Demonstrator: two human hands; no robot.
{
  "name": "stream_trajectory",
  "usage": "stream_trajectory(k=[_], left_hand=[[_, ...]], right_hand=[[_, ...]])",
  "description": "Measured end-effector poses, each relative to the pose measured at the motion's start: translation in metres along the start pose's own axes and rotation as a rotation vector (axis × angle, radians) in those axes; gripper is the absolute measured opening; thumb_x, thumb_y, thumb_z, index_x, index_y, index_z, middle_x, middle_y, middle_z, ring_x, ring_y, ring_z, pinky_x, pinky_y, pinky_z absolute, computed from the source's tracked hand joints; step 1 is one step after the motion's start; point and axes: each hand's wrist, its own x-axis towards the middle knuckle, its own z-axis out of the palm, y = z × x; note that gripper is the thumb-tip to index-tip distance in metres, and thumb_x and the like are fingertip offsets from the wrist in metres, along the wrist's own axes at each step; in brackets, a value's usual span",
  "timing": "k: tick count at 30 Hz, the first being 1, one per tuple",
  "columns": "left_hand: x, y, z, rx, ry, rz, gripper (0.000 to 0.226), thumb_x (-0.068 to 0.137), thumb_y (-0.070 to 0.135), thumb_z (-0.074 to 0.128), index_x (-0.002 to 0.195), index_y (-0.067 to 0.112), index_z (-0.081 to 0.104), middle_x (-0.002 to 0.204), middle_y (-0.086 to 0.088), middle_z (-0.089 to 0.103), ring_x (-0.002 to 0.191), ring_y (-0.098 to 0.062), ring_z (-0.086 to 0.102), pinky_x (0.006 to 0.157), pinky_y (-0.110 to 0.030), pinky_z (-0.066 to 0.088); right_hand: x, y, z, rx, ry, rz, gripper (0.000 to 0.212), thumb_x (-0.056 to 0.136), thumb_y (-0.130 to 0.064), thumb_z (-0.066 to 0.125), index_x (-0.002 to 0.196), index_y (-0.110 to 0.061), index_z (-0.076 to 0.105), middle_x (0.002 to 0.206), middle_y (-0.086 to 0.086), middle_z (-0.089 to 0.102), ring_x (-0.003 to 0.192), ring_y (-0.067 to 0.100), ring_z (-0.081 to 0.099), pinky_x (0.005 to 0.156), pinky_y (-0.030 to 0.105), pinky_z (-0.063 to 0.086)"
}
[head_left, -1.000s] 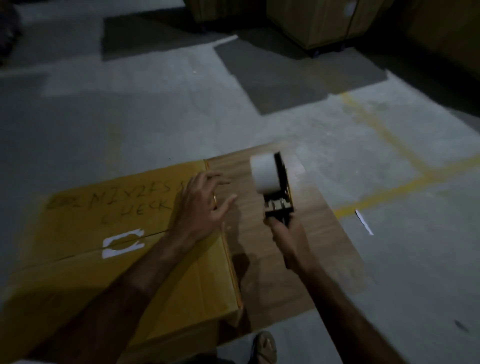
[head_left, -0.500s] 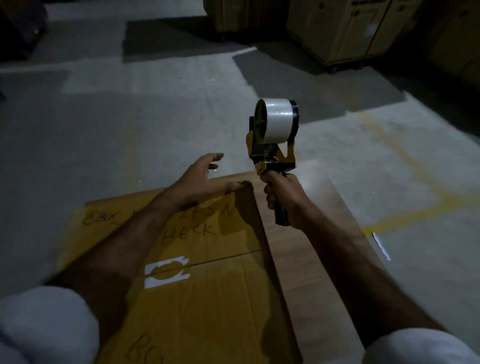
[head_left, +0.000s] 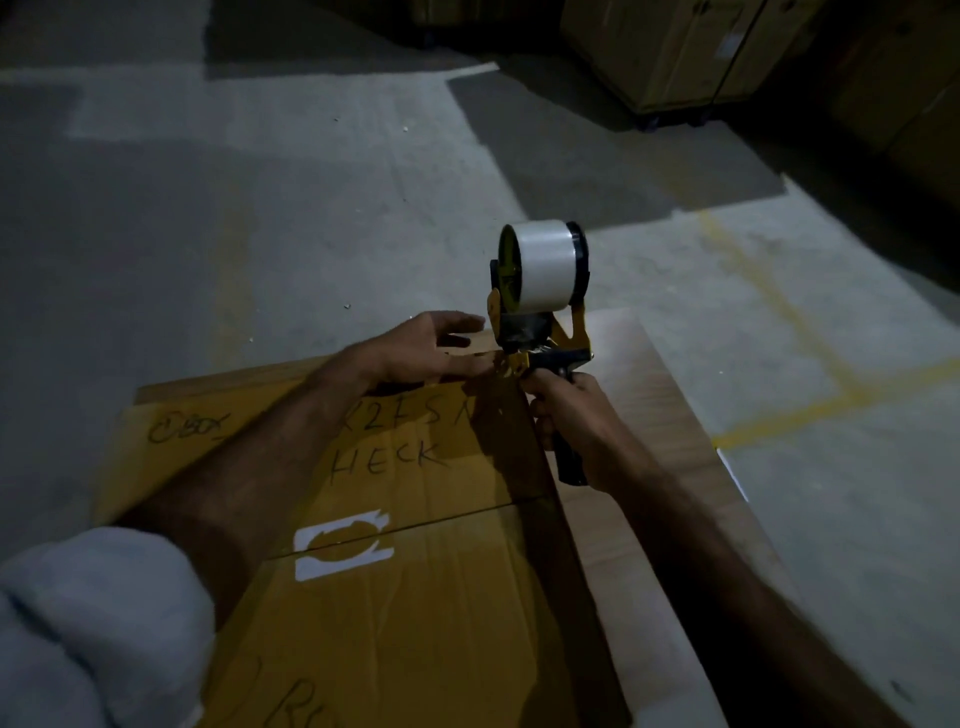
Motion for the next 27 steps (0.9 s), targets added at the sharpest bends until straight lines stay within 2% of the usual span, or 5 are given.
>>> stream_trajectory(k=[4,9,15,21,27], left_hand=[[0.001,0.002,0.001,0.155,-0.109,0.013,0.059,0.09,0.045,0.073,0.143,0.024,0.06,0.143,0.006,0.06,0.134,-0.013,0.054,0.117,-0.042,0.042],[0.0,0.004,0.003,0.239,-0.077,-0.086,0.073,0.076,0.067,0.067,0.138,0.029,0.063,0.144,0.002,0.057,0.134,-0.021,0.051,0.118,-0.051,0.038],[-0.001,0.002,0.008,0.132,-0.097,-0.006,0.028,0.096,0.034,0.07,0.122,0.024,0.074,0.127,0.0,0.071,0.123,-0.02,0.062,0.115,-0.049,0.044],[-0.006,0.0,0.004,0.091,-0.128,0.043,0.025,0.095,0.042,0.069,0.116,0.031,0.076,0.103,0.002,0.076,0.091,-0.021,0.068,0.076,-0.034,0.051],[-0.011,0.002,0.007,0.215,-0.113,0.141,0.052,0.095,0.042,0.069,0.145,0.032,0.058,0.133,0.001,0.068,0.119,-0.018,0.066,0.107,-0.05,0.052]], right_hand=[[-0.008,0.007,0.002,-0.003,0.019,0.017,0.02,0.105,-0.03,0.054,0.097,-0.013,0.059,0.067,-0.004,0.046,0.056,0.009,0.039,0.058,0.026,0.035],[-0.017,0.004,0.008,-0.024,0.07,0.024,0.021,0.105,-0.03,0.053,0.089,-0.016,0.057,0.067,-0.004,0.046,0.058,0.009,0.042,0.054,0.024,0.035],[-0.038,0.004,0.015,0.06,0.102,0.05,0.015,0.106,-0.029,0.053,0.103,-0.015,0.053,0.084,-0.001,0.05,0.068,0.01,0.049,0.042,0.013,0.041],[-0.077,0.024,0.012,0.012,0.101,0.053,0.023,0.105,-0.032,0.054,0.092,-0.014,0.061,0.066,-0.006,0.056,0.052,0.003,0.049,0.048,0.018,0.039],[-0.102,0.04,0.012,0.012,0.091,0.073,0.022,0.105,-0.031,0.054,0.095,-0.014,0.063,0.075,0.001,0.055,0.058,0.008,0.05,0.052,0.021,0.039]])
